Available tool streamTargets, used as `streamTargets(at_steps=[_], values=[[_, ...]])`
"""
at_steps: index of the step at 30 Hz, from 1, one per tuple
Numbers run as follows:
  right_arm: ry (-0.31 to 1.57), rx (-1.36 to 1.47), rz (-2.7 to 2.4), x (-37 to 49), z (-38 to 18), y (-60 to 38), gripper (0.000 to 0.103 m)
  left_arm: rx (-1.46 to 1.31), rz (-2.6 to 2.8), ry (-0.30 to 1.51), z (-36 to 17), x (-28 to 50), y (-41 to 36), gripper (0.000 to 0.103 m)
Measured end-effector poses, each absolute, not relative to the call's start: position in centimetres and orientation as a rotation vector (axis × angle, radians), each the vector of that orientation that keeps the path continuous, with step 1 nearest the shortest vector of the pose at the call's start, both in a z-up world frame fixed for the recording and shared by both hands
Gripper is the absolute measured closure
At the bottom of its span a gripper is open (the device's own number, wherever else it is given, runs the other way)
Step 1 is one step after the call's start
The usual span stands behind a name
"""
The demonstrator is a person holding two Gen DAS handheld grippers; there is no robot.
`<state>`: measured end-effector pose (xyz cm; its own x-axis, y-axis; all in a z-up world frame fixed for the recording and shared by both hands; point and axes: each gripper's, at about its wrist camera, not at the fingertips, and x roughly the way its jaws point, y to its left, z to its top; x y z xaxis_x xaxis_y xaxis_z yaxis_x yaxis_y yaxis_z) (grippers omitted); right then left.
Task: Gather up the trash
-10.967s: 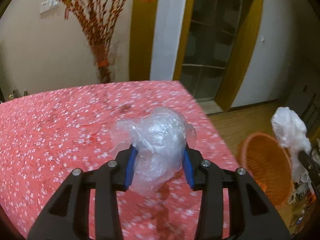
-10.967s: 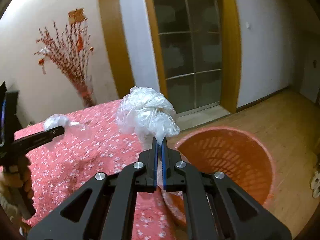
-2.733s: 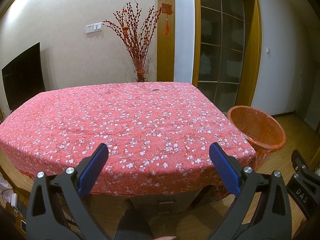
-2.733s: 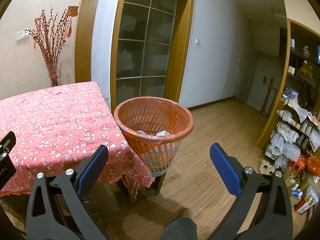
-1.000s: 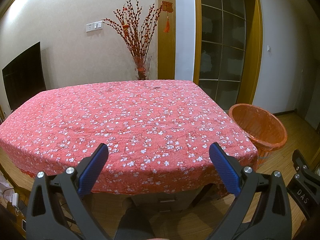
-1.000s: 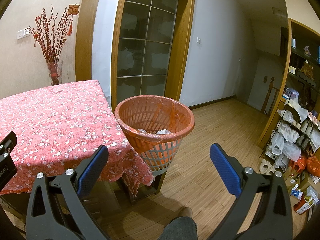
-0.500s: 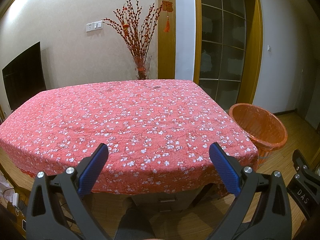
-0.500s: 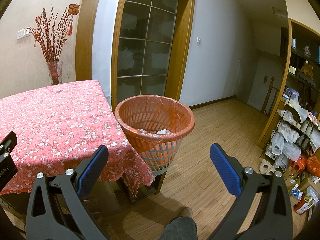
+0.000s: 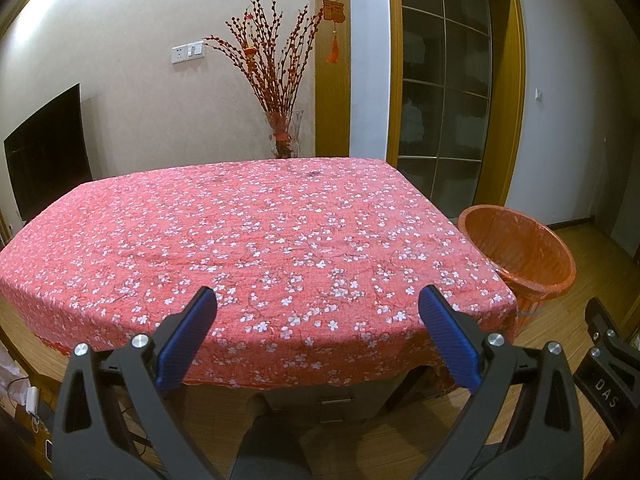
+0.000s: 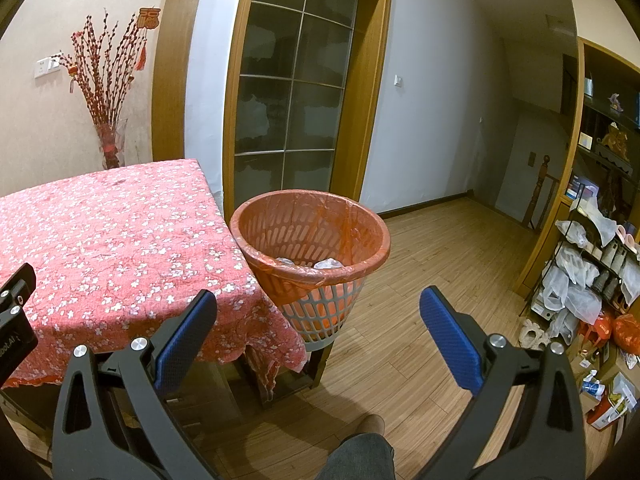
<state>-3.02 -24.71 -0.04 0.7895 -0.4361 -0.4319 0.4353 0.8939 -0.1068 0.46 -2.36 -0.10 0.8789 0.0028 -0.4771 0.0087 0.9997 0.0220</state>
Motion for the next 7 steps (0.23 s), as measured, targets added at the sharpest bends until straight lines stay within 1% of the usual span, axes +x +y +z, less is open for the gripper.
streamTargets(at_steps=[7], values=[[0.466,-0.002,-0.468,-2.94,-0.03,-24.76,0.003,0.021,-0.005,0.506,-0.12,0.72,-2.24,0.004]])
